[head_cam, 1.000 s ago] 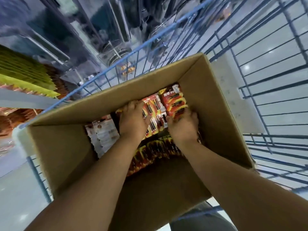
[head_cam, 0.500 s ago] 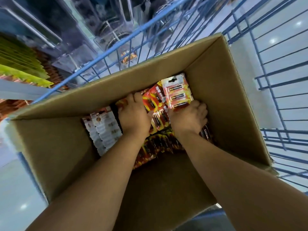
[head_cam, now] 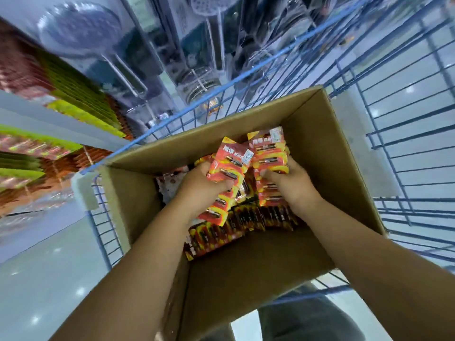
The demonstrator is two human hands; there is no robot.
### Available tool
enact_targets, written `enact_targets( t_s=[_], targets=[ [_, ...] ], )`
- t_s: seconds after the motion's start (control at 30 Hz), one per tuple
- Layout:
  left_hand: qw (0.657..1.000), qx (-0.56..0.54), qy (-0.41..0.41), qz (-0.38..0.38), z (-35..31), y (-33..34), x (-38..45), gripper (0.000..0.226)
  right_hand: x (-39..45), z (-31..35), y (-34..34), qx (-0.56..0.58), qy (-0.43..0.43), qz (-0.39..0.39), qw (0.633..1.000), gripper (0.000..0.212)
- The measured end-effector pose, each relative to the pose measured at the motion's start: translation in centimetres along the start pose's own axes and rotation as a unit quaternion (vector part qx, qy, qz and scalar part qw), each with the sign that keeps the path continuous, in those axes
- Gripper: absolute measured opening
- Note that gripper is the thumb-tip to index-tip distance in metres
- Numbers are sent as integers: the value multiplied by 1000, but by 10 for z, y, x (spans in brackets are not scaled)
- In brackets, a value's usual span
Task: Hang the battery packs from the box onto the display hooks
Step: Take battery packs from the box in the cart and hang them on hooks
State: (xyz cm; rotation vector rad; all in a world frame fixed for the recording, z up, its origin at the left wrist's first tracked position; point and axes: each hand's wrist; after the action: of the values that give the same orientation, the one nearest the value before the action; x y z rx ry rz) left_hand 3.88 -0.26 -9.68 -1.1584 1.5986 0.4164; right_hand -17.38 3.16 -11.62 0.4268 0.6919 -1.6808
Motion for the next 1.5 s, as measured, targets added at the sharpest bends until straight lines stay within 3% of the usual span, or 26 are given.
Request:
enact_targets(
  t_s=[0.1, 0.27, 0.37, 0.57, 0.67, 0.77, 0.87, 1.1, 1.5],
  targets=[
    [995, -96, 30, 21, 9, -19, -47, 25, -44, 34, -10, 88, -15, 39, 995, 28],
    [963, -238, 129, -7, 16, -66, -129, 47, -108, 103, 3, 157, -82, 65, 982, 24],
    [929, -314, 196, -6, 20, -106, -178, 30, -144, 148, 23, 182, -124, 79, 972, 26],
    [888, -366, 275, -48, 37, -189, -267, 28, -216, 229, 83, 191, -188, 111, 957, 22],
    [872, -385, 283, -112, 49, -225, -313, 17, -254, 260, 113, 179, -222, 140, 948, 22],
    [849, -420, 301, -112, 57, -256, -355, 19, -287, 287, 141, 174, -258, 161, 937, 26],
    [838, -415, 314, -163, 65, -290, -385, 16, -316, 313, 165, 157, -291, 191, 924, 26],
    [800, -437, 372, -175, 68, -358, -434, 19, -355, 378, 209, 145, -352, 196, 904, 26],
    [785, -420, 418, -178, 39, -407, -454, 22, -349, 455, 237, 143, -389, 195, 889, 30]
  ],
)
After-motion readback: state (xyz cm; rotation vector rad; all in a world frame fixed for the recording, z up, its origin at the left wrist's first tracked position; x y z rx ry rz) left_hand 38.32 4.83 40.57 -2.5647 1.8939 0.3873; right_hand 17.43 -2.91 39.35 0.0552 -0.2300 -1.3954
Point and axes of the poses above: each hand's wrist, its own x-axis towards the middle knuckle, its own y-axis out of the palm, z = x × y, and after that the axes turned 12 degrees about -y, right-handed
